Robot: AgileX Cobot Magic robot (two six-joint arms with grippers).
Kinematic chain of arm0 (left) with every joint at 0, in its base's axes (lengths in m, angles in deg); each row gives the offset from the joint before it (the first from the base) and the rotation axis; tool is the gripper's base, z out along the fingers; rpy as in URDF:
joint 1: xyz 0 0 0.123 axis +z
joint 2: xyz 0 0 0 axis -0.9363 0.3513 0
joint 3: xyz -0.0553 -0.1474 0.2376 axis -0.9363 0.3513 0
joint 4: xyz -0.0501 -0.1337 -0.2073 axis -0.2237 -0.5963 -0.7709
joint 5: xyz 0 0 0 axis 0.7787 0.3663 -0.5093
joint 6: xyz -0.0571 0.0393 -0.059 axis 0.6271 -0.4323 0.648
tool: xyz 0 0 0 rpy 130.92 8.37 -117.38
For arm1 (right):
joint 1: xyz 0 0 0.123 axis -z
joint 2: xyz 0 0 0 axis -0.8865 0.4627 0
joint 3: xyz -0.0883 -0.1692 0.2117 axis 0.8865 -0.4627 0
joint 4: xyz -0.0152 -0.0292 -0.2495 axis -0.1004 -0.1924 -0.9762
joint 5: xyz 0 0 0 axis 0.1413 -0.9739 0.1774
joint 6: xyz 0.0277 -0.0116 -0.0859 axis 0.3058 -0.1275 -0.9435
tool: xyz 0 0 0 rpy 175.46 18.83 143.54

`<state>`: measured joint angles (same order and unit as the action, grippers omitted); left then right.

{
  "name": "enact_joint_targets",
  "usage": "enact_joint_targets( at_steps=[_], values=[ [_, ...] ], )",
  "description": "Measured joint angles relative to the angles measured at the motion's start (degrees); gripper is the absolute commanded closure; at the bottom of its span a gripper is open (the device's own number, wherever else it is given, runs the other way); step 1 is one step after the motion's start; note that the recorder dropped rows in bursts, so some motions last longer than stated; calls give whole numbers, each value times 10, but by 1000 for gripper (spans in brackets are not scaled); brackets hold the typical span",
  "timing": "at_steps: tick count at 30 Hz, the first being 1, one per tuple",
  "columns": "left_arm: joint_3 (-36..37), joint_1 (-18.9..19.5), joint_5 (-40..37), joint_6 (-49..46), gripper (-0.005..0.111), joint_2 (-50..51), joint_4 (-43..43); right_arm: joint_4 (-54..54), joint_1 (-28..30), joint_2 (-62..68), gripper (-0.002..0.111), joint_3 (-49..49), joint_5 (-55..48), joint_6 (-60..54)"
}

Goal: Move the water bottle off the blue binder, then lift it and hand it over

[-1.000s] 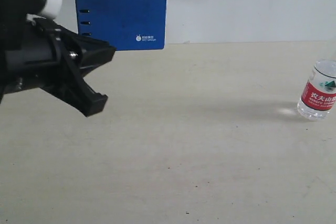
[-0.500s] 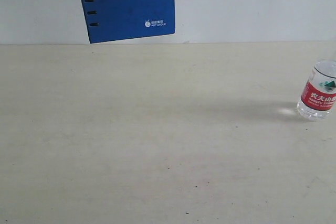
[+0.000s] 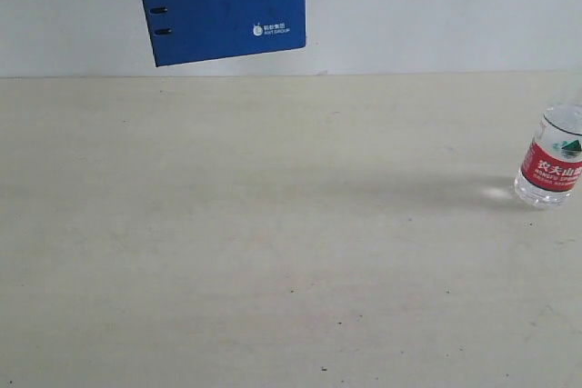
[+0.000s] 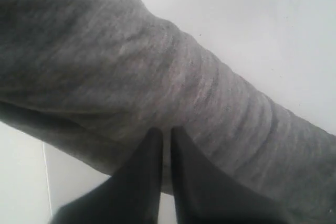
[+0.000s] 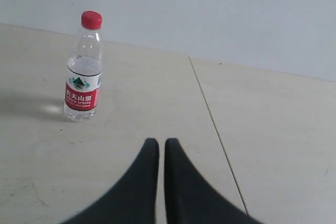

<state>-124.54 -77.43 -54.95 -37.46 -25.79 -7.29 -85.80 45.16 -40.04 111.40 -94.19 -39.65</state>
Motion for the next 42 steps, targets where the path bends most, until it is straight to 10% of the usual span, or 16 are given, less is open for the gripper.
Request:
enact_joint_targets(
  at_steps=[13,26,42],
  values=[
    [200,13,-49,0,102,-140,-80,31,0,0,107,0,0,0],
    [373,19,-263,1,102,-227,-66,27,0,0,107,0,0,0],
    [384,19,-315,1,102,-227,1,32,0,0,107,0,0,43]
  ],
)
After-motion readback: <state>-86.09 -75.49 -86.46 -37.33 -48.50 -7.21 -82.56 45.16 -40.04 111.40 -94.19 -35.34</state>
